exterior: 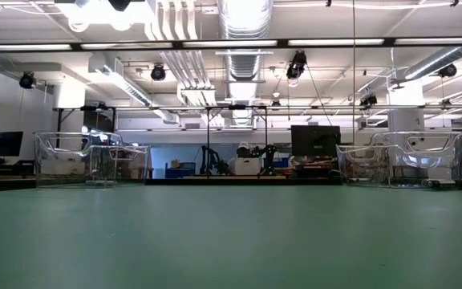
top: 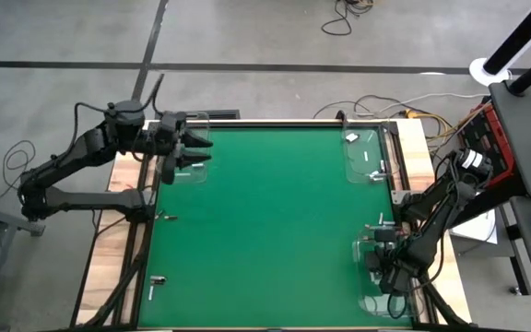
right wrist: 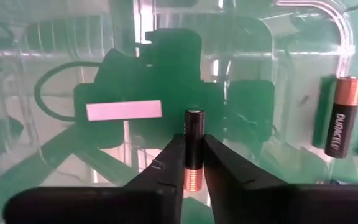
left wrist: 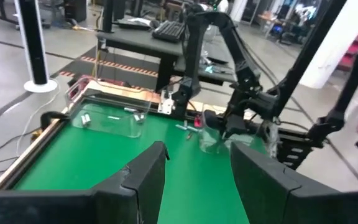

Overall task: Sort batteries
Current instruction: Put the black battery into the bottom right transparent bin

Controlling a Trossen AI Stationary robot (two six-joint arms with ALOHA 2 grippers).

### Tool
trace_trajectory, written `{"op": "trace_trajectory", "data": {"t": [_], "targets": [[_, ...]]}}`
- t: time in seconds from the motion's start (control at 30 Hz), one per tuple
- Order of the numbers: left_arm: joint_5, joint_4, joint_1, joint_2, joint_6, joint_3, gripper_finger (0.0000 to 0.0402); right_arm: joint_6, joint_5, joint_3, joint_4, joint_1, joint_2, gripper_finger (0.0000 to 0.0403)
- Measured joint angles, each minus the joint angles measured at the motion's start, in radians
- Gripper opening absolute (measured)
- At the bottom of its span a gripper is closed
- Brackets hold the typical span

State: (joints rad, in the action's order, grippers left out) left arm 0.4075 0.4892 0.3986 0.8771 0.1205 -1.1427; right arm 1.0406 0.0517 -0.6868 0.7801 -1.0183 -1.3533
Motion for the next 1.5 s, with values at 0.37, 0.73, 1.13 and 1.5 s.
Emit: {"op": "trace_trajectory", "data": {"t": [0.37,0.73,1.13,1.5], "targets": [[-0.058,0.005,-0.075,0.004,-0.005,0.0,0.0164,0.128,-0.072,-0.204,0.124,0.005,0.026,0.018],[-0.058,0.012,-0.075,-0.026,-0.043,0.0,0.0164,0.438,-0.081,-0.56,0.699,0.287,0.098,0.0196],[-0.057,0.111,-0.075,-0.107,-0.119,0.0,0.0164,0.326,-0.263,-0.448,0.629,0.964,0.121,0.0196],[-0.057,0.209,-0.075,-0.234,-0.146,0.0,0.0164,0.348,-0.374,-0.203,0.505,1.063,0.12,0.0196]]}}
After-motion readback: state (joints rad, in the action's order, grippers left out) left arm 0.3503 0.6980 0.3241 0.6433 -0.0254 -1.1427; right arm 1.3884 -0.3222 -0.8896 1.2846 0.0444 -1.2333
